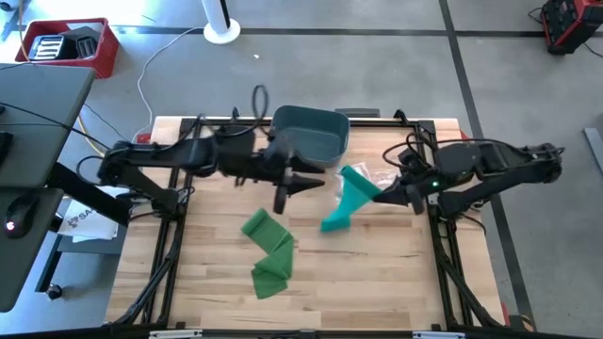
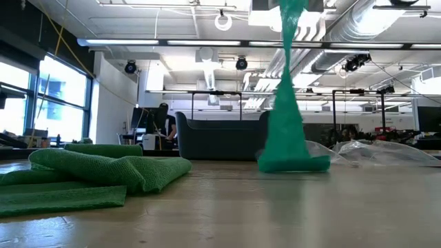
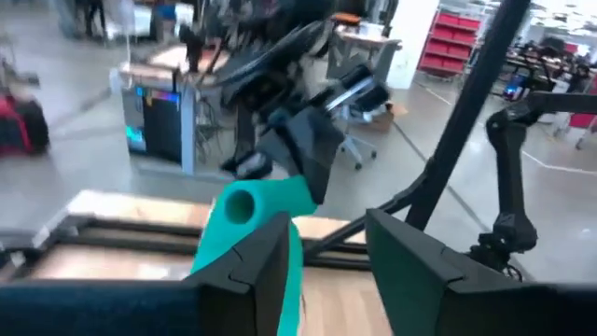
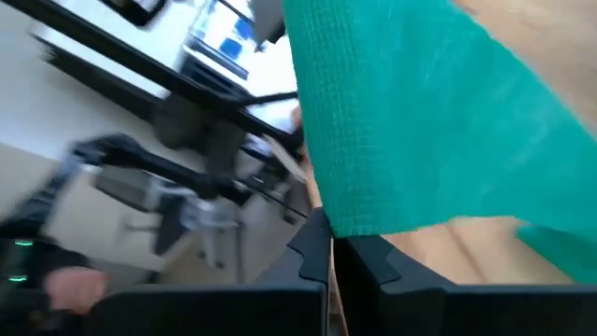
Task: Roll bandage
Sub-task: Roll the blue bandage
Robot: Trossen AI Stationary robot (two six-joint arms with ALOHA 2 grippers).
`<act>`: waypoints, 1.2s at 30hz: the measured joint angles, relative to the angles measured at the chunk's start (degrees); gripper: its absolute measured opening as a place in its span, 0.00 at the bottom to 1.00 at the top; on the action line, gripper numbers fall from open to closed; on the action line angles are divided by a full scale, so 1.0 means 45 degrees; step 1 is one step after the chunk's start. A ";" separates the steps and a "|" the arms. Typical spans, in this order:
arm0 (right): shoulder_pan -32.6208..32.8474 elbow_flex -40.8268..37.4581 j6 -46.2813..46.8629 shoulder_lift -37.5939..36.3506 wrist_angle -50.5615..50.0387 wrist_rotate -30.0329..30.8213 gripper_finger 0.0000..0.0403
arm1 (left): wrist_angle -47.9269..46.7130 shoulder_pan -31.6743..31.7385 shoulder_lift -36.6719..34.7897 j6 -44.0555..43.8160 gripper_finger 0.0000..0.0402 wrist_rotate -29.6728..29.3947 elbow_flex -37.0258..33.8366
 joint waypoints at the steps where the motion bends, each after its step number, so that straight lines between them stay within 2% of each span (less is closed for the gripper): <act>1: 0.0000 0.0308 -0.0182 0.0124 -0.0555 0.0041 0.00 | 0.0070 0.0117 0.0162 -0.0308 0.37 0.0363 -0.0002; 5: 0.0000 0.1372 -0.0680 0.0641 -0.2416 0.0166 0.00 | 0.0724 0.0336 0.0649 -0.1579 0.40 0.1306 -0.0005; 10: 0.0000 0.2321 -0.1573 0.1475 -0.3798 0.0689 0.00 | 0.0968 0.0392 0.0997 -0.2316 0.40 0.1270 -0.0005; 17: 0.0000 0.3001 -0.3152 0.2310 -0.4027 0.1524 0.00 | 0.0609 0.0533 0.1275 -0.3192 0.38 0.1274 -0.0005; 24: 0.0000 0.3157 -0.3905 0.2879 -0.4061 0.1608 0.00 | 0.0533 0.0724 0.1252 -0.3087 0.37 0.1170 0.0000; 28: 0.0006 0.3157 -0.3905 0.3005 -0.4208 0.1606 0.00 | 0.0045 0.0749 0.1142 -0.3235 0.37 0.1895 0.0000; 31: 0.0010 0.3157 -0.3977 0.2996 -0.4226 0.1629 0.00 | -0.0756 0.0738 0.0798 -0.2538 0.37 0.1918 0.0000; 36: 0.0010 0.3157 -0.4753 0.2988 -0.4176 0.1632 0.00 | -0.1236 0.0453 0.0679 0.0470 0.37 0.1297 0.0000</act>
